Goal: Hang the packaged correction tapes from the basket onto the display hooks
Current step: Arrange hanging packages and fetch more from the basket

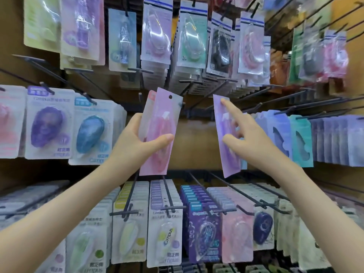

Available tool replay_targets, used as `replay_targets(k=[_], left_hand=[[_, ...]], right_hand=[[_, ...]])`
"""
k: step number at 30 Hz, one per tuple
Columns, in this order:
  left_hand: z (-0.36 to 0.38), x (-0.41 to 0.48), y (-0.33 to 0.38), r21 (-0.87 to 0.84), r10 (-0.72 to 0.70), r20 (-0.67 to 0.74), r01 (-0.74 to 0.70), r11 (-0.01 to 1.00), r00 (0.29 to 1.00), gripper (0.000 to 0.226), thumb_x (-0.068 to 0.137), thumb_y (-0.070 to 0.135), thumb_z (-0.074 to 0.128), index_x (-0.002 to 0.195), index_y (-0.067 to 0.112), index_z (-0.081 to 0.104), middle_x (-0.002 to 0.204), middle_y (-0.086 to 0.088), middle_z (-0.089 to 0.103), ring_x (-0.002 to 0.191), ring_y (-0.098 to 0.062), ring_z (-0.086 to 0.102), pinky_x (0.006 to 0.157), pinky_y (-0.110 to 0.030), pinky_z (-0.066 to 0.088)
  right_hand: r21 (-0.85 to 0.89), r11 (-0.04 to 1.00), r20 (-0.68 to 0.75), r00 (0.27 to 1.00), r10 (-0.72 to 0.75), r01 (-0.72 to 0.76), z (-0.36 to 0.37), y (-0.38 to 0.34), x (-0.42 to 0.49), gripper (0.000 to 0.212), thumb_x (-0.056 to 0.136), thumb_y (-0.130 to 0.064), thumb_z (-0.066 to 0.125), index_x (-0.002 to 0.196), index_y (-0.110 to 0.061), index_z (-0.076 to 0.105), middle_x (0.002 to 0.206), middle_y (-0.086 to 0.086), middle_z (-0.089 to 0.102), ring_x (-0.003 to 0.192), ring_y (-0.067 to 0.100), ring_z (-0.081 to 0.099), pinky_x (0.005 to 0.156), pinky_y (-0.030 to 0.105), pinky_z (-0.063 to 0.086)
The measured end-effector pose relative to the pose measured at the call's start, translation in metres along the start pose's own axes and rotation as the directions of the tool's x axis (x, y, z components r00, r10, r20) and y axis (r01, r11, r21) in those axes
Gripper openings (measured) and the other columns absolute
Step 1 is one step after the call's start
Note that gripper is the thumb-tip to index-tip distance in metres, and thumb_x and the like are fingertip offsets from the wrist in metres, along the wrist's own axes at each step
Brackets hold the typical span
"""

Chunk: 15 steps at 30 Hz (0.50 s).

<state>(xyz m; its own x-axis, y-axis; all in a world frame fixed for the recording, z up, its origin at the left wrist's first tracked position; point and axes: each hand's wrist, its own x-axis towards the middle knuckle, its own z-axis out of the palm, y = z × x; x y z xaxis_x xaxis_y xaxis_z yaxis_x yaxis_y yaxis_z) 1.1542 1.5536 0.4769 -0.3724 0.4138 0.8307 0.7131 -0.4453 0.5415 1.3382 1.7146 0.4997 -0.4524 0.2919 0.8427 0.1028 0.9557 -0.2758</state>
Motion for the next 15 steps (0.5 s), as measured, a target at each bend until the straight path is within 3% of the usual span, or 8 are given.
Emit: replay_targets(k=[2, 5, 8, 12, 15], left_hand=[[-0.003, -0.002, -0.002, 0.015, -0.024, 0.005, 0.024, 1.000, 1.000, 0.055, 0.069, 0.039, 0.075, 0.117, 0.025, 0.051, 0.107, 0.004, 0.063, 0.098, -0.013, 0.064, 0.080, -0.034, 0.055], [-0.009, 0.000, -0.003, -0.089, -0.120, 0.078, 0.126, 0.988, 0.990, 0.072, 0.058, 0.047, 0.087, 0.118, 0.025, 0.052, 0.111, 0.001, 0.067, 0.099, -0.017, 0.067, 0.079, -0.038, 0.056], [-0.015, 0.006, 0.002, -0.203, -0.144, 0.133, 0.169, 0.964, 0.981, 0.081, 0.052, 0.051, 0.079, 0.122, 0.019, 0.055, 0.109, -0.004, 0.070, 0.095, -0.022, 0.069, 0.077, -0.038, 0.054], [-0.012, 0.006, 0.006, -0.192, -0.109, 0.171, 0.141, 0.971, 0.979, 0.067, 0.059, 0.047, 0.079, 0.118, 0.023, 0.059, 0.102, 0.001, 0.071, 0.091, -0.018, 0.070, 0.074, -0.034, 0.054], [-0.009, 0.004, 0.006, -0.220, -0.123, 0.172, 0.160, 0.962, 0.977, 0.057, 0.070, 0.038, 0.080, 0.120, 0.024, 0.058, 0.102, 0.002, 0.072, 0.093, -0.017, 0.070, 0.075, -0.034, 0.054]], right_hand=[[-0.006, 1.000, -0.015, 1.000, -0.011, 0.011, 0.001, -0.001, 0.000, 0.074, 0.085, -0.021, 0.049, 0.142, -0.058, 0.019, 0.095, -0.001, 0.040, 0.069, 0.017, 0.047, 0.060, 0.021, 0.037], [0.017, 1.000, -0.015, 1.000, 0.003, -0.003, -0.001, -0.007, 0.000, 0.073, 0.086, -0.021, 0.047, 0.141, -0.059, 0.019, 0.096, 0.001, 0.041, 0.067, 0.016, 0.044, 0.059, 0.022, 0.036], [-0.012, 1.000, 0.010, 1.000, 0.017, -0.017, -0.002, -0.013, 0.002, 0.072, 0.088, -0.024, 0.046, 0.142, -0.059, 0.015, 0.095, -0.004, 0.041, 0.068, 0.015, 0.047, 0.059, 0.023, 0.036], [-0.226, 0.974, -0.003, 1.000, 0.014, -0.015, 0.001, -0.018, 0.003, 0.076, 0.090, -0.029, 0.046, 0.144, -0.058, 0.002, 0.098, -0.001, 0.040, 0.077, 0.021, 0.050, 0.067, 0.033, 0.047], [-0.411, 0.911, -0.017, 1.000, 0.015, -0.020, 0.009, -0.020, 0.000, 0.072, 0.093, -0.030, 0.043, 0.148, -0.050, 0.001, 0.103, 0.002, 0.034, 0.069, 0.020, 0.045, 0.060, 0.035, 0.044]])
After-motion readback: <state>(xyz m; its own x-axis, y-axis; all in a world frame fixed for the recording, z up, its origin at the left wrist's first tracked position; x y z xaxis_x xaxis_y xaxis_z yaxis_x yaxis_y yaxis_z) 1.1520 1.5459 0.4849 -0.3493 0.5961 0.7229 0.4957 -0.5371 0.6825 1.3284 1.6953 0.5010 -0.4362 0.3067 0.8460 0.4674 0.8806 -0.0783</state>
